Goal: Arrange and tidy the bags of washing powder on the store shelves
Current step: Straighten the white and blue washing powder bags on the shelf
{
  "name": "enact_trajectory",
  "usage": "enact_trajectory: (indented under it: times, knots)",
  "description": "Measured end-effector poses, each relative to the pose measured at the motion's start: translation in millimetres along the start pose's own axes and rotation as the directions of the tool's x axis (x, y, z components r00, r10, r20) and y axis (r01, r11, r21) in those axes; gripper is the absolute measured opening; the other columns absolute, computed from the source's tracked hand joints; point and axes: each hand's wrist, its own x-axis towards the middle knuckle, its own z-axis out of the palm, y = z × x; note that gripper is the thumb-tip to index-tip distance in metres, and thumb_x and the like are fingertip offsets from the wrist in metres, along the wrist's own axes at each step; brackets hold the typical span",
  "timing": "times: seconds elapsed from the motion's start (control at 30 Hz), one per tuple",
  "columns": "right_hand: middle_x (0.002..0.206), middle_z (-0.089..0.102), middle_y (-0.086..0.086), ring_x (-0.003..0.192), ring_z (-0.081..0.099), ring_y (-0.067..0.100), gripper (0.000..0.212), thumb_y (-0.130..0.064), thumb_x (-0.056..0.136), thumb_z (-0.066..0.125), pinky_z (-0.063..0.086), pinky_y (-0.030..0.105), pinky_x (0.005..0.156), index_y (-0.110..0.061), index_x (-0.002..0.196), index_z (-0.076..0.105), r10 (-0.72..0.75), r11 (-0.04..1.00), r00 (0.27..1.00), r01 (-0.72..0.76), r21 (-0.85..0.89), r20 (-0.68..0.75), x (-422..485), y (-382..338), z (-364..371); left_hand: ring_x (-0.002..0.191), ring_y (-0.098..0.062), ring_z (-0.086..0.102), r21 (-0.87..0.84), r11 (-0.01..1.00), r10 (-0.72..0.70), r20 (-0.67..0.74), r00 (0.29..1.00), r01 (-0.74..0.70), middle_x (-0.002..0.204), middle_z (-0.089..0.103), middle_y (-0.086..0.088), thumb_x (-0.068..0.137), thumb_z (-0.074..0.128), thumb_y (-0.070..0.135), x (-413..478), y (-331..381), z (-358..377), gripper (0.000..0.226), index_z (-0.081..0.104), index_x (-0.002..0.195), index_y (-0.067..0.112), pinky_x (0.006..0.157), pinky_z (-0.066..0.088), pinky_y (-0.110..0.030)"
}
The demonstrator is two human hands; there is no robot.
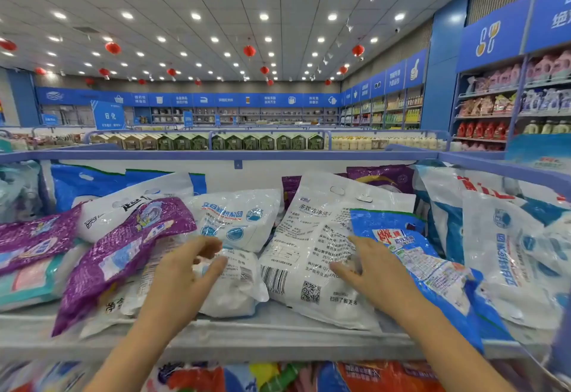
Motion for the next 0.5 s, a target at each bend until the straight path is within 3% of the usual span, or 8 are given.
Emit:
enact_trajectory:
  times: [0.1,0.17,0.27,0.33,0.5]
  knots:
    - [0.156,0.018,0.002,0.141,0.018,0.026,0.095,-0.078,0.073,0.047,0.031,0.046,0.107,-0.026,0.148,0.019,0.057,0.985,0.998,-0.054,-0.163,0.013,5.4,-14.9,19.0,0.091,-0.009,0.061,0.024,0.999,-0.034,0.103,0.994,0.032,0.097,0.067,0.007,0.086,0.067,0.018,6.5,8.4,23.7,0.020,0.065,0.106,0.017,0.085,0.049,-0.030]
    - [0.150,0.031,0.000,0.138,0.025,0.024,0.083,-0.075,0.075,0.049,0.036,0.045,0.102,-0.029,0.142,0.032,0.038,0.982,0.999,-0.036,-0.186,0.008,7.0,-20.6,30.5,0.093,-0.009,0.060,0.008,0.999,-0.046,0.141,0.989,0.046,0.099,0.066,0.007,0.087,0.066,0.019,6.4,13.5,38.1,0.022,0.064,0.109,0.016,0.088,0.049,-0.030]
    - [0.115,0.060,-0.004,0.113,0.052,0.019,0.048,-0.065,0.082,0.051,0.044,0.033,0.082,-0.026,0.110,0.061,0.020,0.992,0.993,-0.034,-0.120,-0.113,12.8,-19.3,35.6,0.095,-0.007,0.059,-0.010,0.999,-0.034,0.151,0.988,0.036,0.100,0.065,0.008,0.088,0.065,0.021,2.1,16.7,49.6,0.021,0.063,0.108,0.017,0.089,0.047,-0.026]
    - [0.095,0.064,-0.004,0.095,0.060,0.019,0.039,-0.058,0.087,0.050,0.042,0.028,0.072,-0.022,0.091,0.064,-0.016,0.992,0.985,-0.005,-0.124,-0.170,16.8,-21.8,35.0,0.095,-0.006,0.059,-0.002,1.000,-0.031,0.160,0.987,0.031,0.100,0.065,0.008,0.088,0.065,0.023,-0.1,18.1,54.3,0.022,0.063,0.109,0.017,0.086,0.045,-0.021]
    - [0.075,0.063,-0.002,0.077,0.058,0.021,0.039,-0.051,0.091,0.050,0.031,0.030,0.060,-0.018,0.073,0.062,-0.057,0.998,0.964,0.047,-0.043,-0.259,28.9,-23.2,27.1,0.096,0.000,0.058,-0.036,0.999,-0.023,0.168,0.986,0.029,0.101,0.065,0.011,0.088,0.065,0.019,-4.7,13.0,51.3,0.018,0.064,0.106,0.019,0.080,0.037,-0.005]
